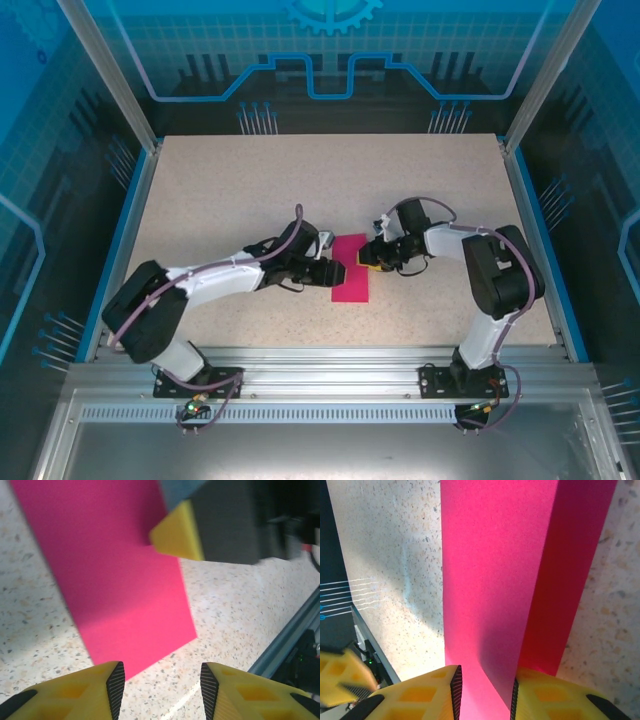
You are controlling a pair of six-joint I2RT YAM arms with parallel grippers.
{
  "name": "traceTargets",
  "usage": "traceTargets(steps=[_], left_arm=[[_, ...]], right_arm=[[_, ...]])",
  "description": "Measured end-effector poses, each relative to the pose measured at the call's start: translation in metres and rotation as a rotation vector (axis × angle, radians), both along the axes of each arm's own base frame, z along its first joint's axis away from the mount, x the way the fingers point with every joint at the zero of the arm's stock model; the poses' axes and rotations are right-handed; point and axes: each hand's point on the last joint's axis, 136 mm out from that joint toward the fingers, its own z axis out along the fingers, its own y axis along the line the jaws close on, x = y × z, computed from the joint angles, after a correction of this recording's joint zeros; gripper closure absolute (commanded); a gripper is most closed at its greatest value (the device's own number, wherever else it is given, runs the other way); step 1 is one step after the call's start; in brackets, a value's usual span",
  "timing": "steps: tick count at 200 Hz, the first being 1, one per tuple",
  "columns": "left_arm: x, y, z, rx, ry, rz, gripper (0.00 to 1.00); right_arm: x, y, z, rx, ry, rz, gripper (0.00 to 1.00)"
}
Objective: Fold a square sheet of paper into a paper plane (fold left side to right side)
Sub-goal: Fold the triangle a second time at the center of the table.
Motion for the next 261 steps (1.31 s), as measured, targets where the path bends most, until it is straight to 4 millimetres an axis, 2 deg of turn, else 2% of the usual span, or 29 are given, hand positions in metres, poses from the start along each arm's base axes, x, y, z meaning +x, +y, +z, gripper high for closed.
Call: traceTargets(steps=[15, 26, 51, 66, 114, 201, 240, 261], left_arm=[[-0.013, -0.009, 0.015, 0.028, -0.097, -0.048, 0.5], [-0.023, -0.014, 0.019, 0.059, -0.149, -0.077, 0.5], [-0.046, -0.023, 0.01, 0.169, -0.219, -0.136, 0.49], [-0.052, -0.026, 0.004, 0.231, -0.249, -0.157, 0.48], [-0.047, -0.046, -0.011, 0.37, -0.308, -0.178, 0.42], [-0.031, -0.055, -0.027, 0.529, -0.341, -0.153, 0.38], [-0.028, -0.057, -0.037, 0.587, -0.334, -0.156, 0.4], [-0.026, -0.055, -0.04, 0.612, -0.334, -0.156, 0.48]], right_arm=[[-0.002, 0.001, 0.006, 0.013, 0.027, -0.017, 0.69], [-0.004, 0.001, 0.01, 0.02, 0.043, -0.028, 0.69], [-0.003, 0.002, 0.021, 0.032, 0.066, -0.052, 0.69], [-0.002, 0.003, 0.027, 0.043, 0.072, -0.061, 0.69], [0.0, 0.008, 0.038, 0.058, 0.088, -0.075, 0.71], [-0.002, 0.012, 0.041, 0.062, 0.113, -0.087, 0.72], [-0.002, 0.012, 0.041, 0.062, 0.118, -0.091, 0.72], [-0.002, 0.013, 0.042, 0.062, 0.118, -0.091, 0.72]])
